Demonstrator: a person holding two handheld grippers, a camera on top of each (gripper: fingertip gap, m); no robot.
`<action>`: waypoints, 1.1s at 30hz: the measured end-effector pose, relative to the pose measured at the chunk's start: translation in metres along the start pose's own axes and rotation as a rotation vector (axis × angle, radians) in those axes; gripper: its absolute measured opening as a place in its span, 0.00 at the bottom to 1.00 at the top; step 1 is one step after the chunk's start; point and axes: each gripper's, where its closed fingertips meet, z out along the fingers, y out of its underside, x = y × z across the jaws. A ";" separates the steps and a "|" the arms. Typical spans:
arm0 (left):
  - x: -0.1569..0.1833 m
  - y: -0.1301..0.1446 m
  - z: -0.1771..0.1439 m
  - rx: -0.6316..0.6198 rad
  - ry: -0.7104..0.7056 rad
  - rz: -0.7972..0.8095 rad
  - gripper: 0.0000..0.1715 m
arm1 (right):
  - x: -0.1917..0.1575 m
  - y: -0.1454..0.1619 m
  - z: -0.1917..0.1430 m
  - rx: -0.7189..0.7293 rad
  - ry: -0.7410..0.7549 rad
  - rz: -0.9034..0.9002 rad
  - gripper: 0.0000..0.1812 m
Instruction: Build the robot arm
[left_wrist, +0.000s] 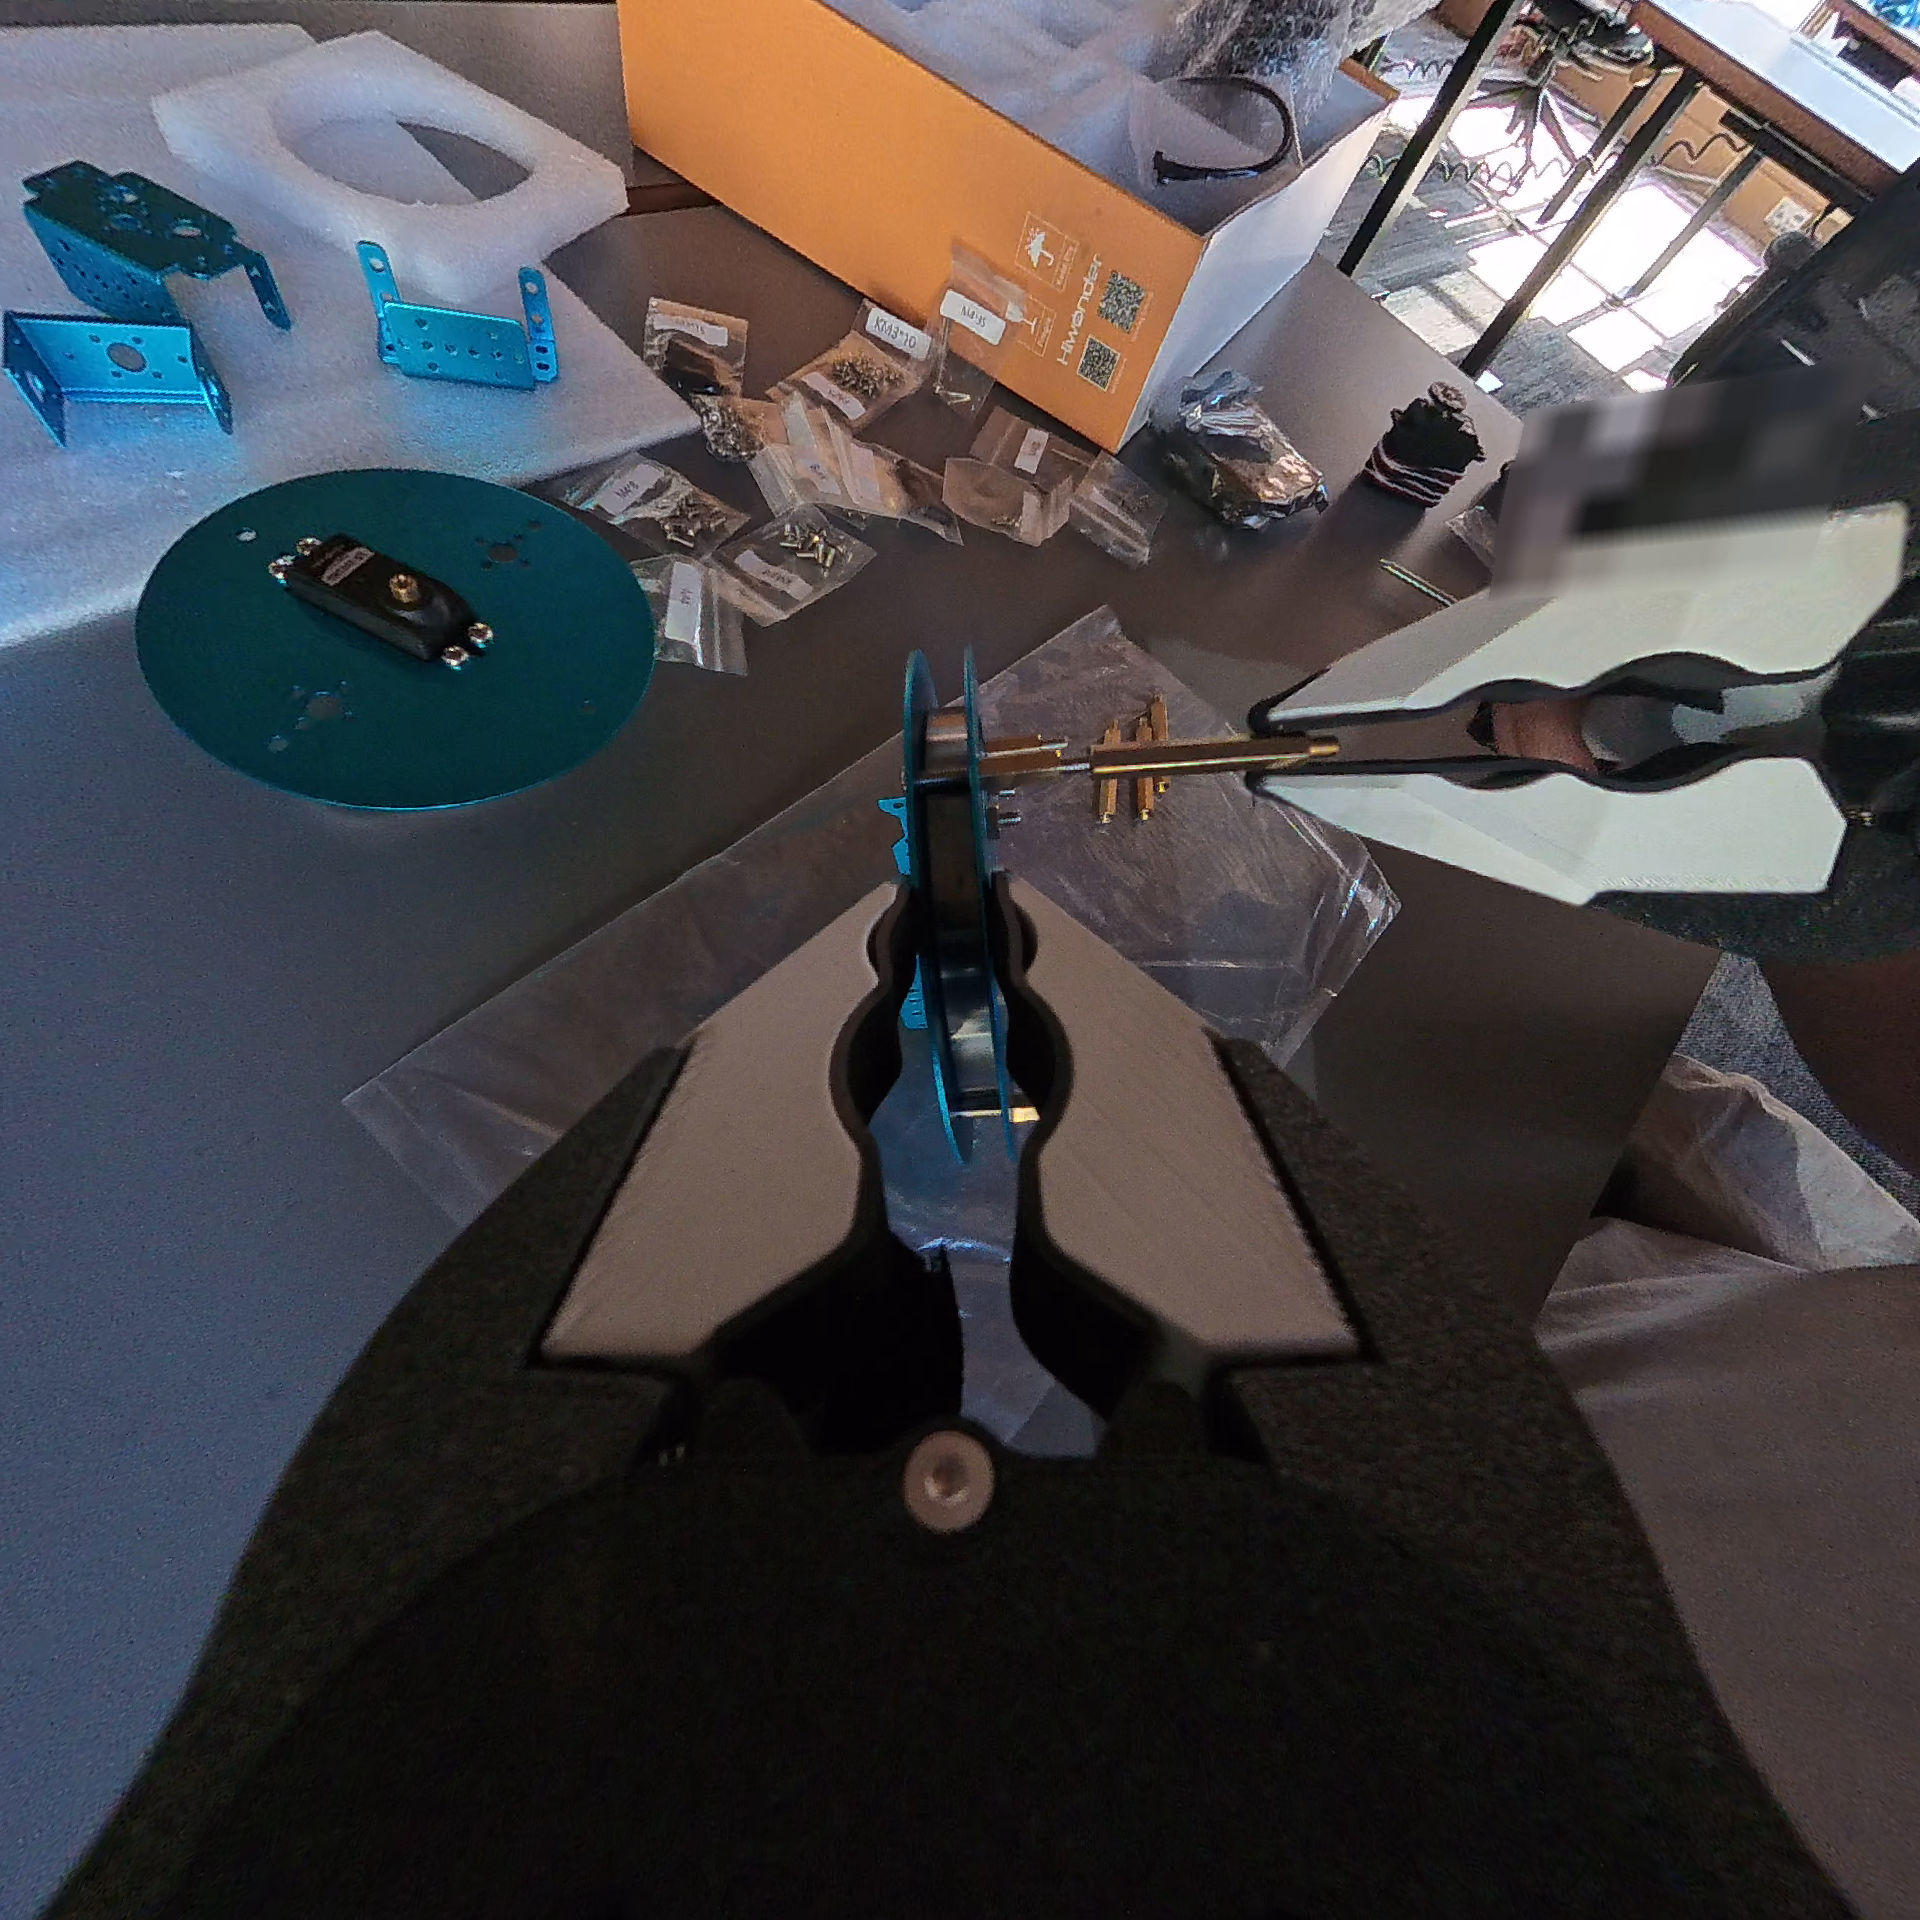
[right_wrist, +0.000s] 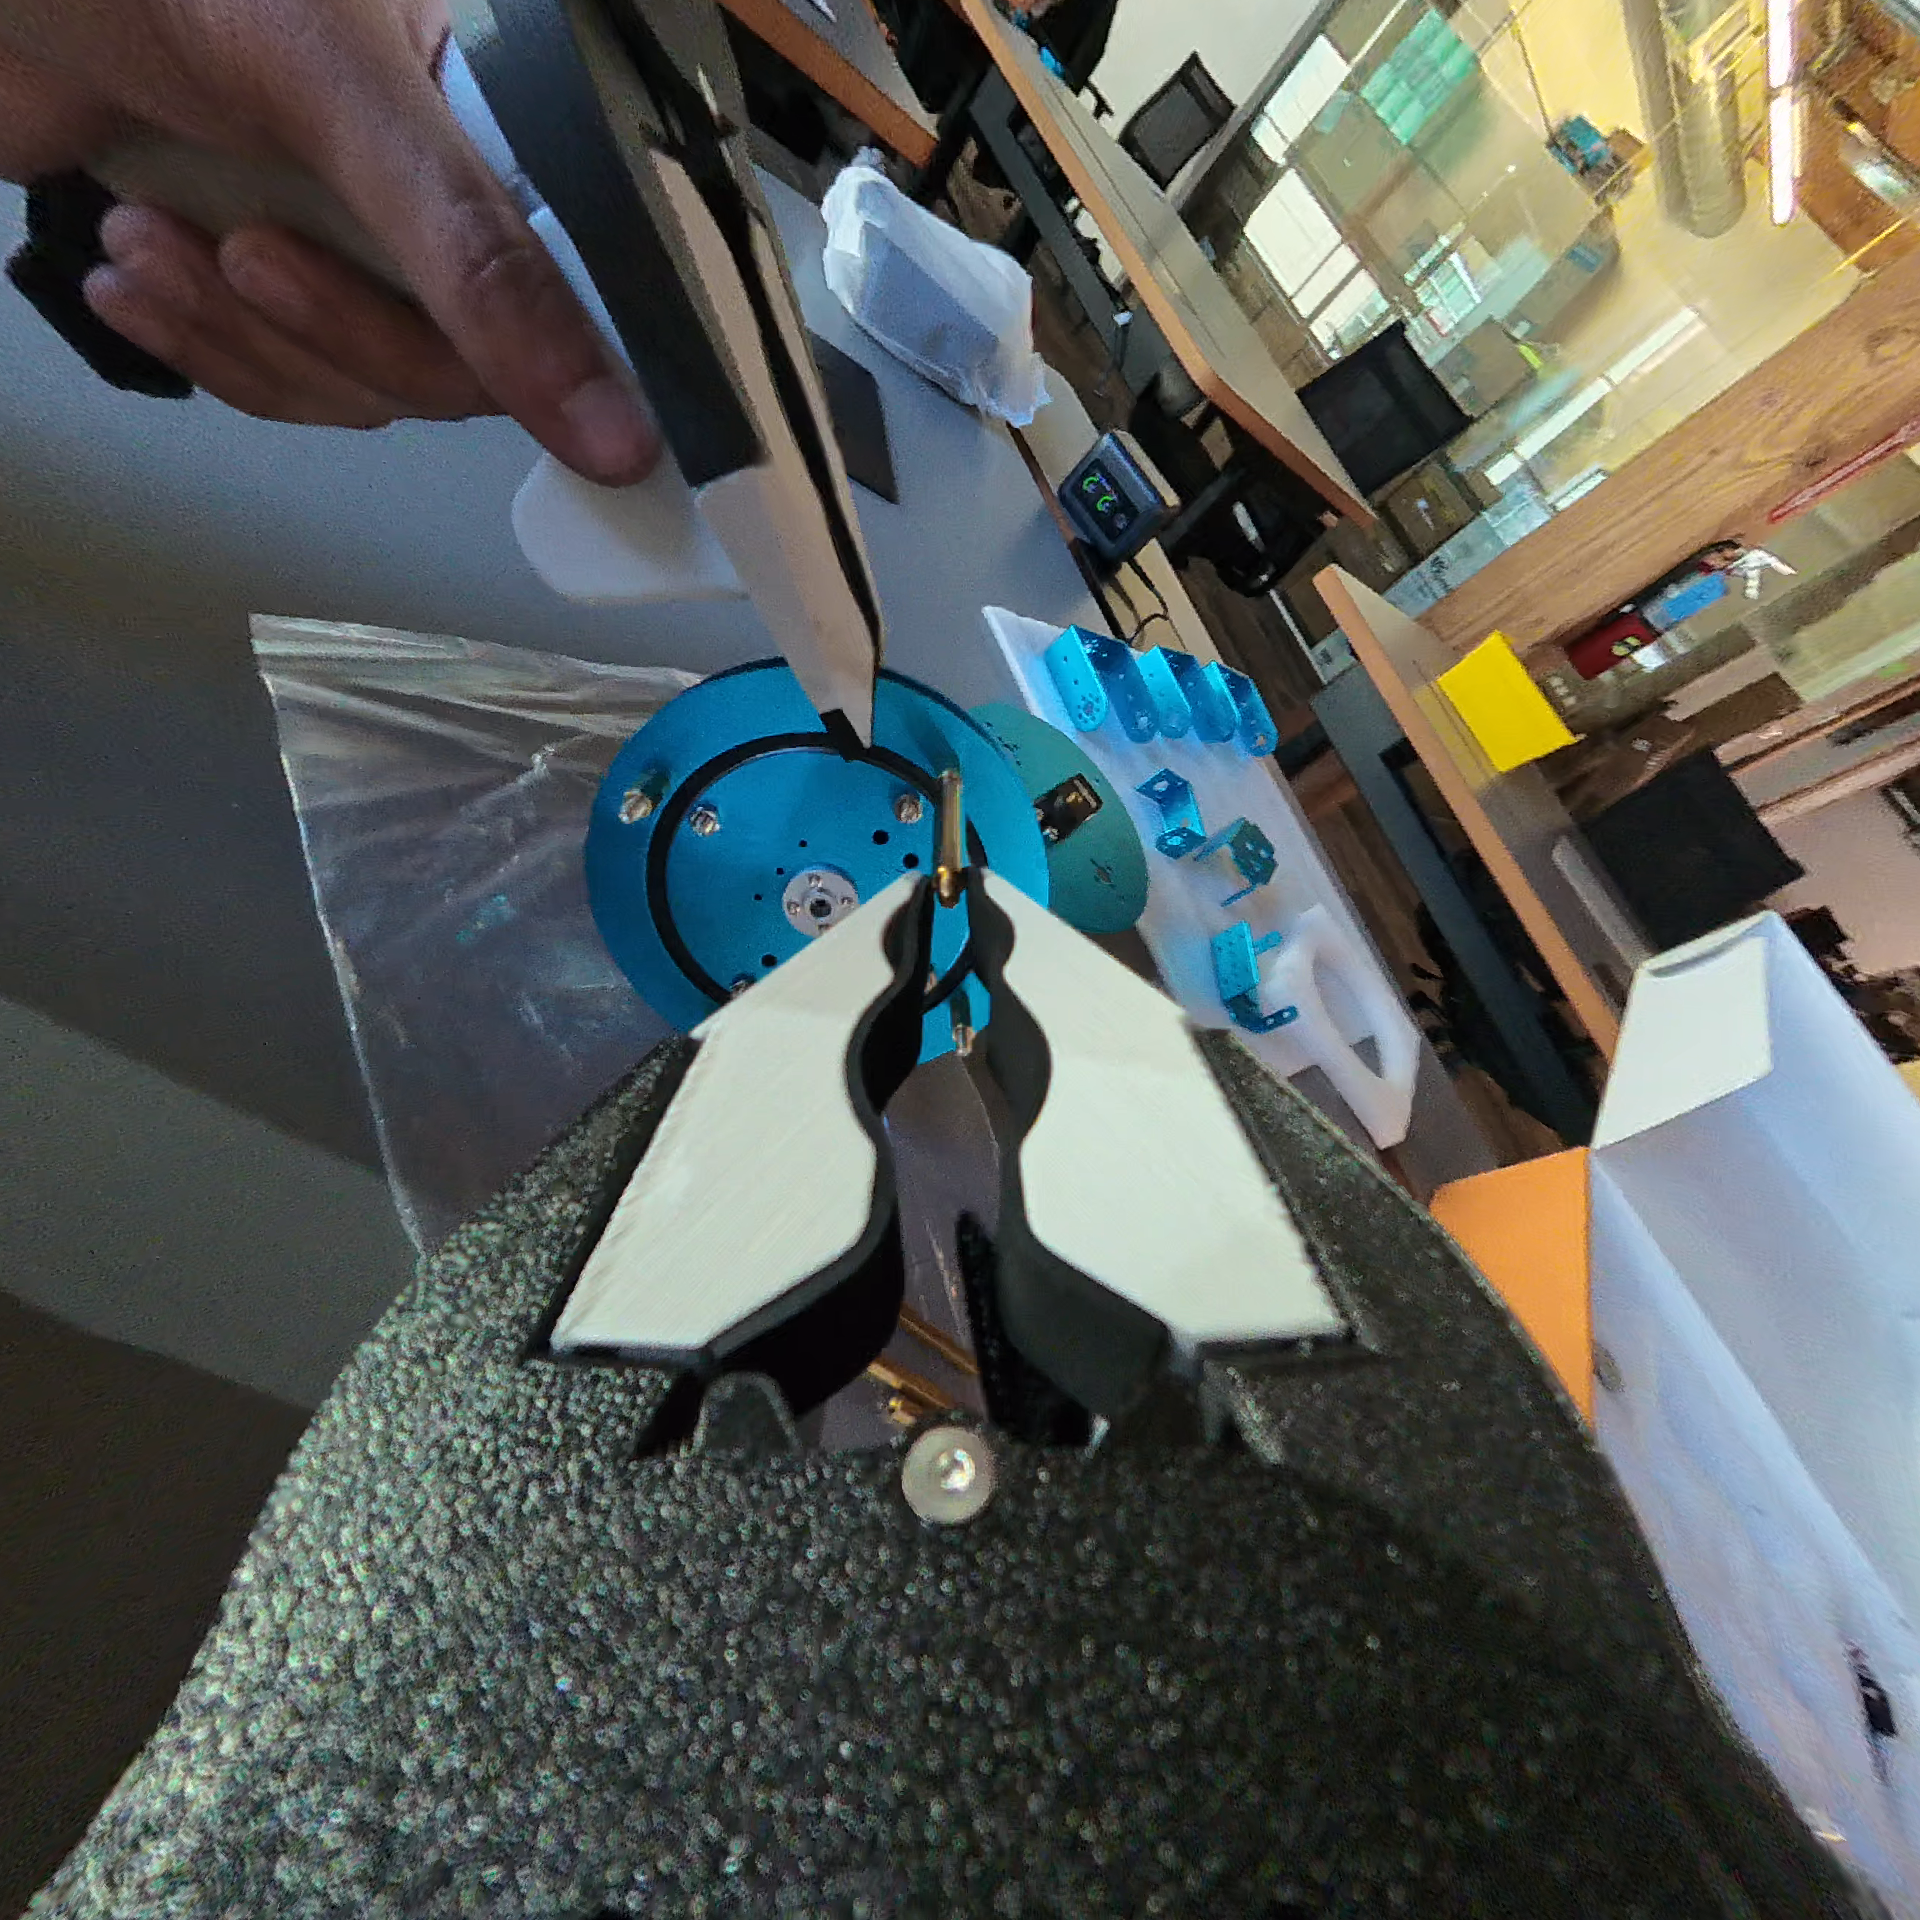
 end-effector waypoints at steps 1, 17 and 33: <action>0.001 0.000 0.000 0.000 -0.001 0.002 0.07 | 0.000 -0.002 -0.001 -0.002 0.019 -0.018 0.02; 0.005 0.000 0.000 0.001 -0.021 0.029 0.07 | -0.003 0.000 -0.003 -0.100 -0.027 0.171 0.03; 0.010 -0.001 0.001 0.020 -0.006 0.055 0.07 | -0.017 0.000 -0.009 0.029 -0.433 1.232 0.03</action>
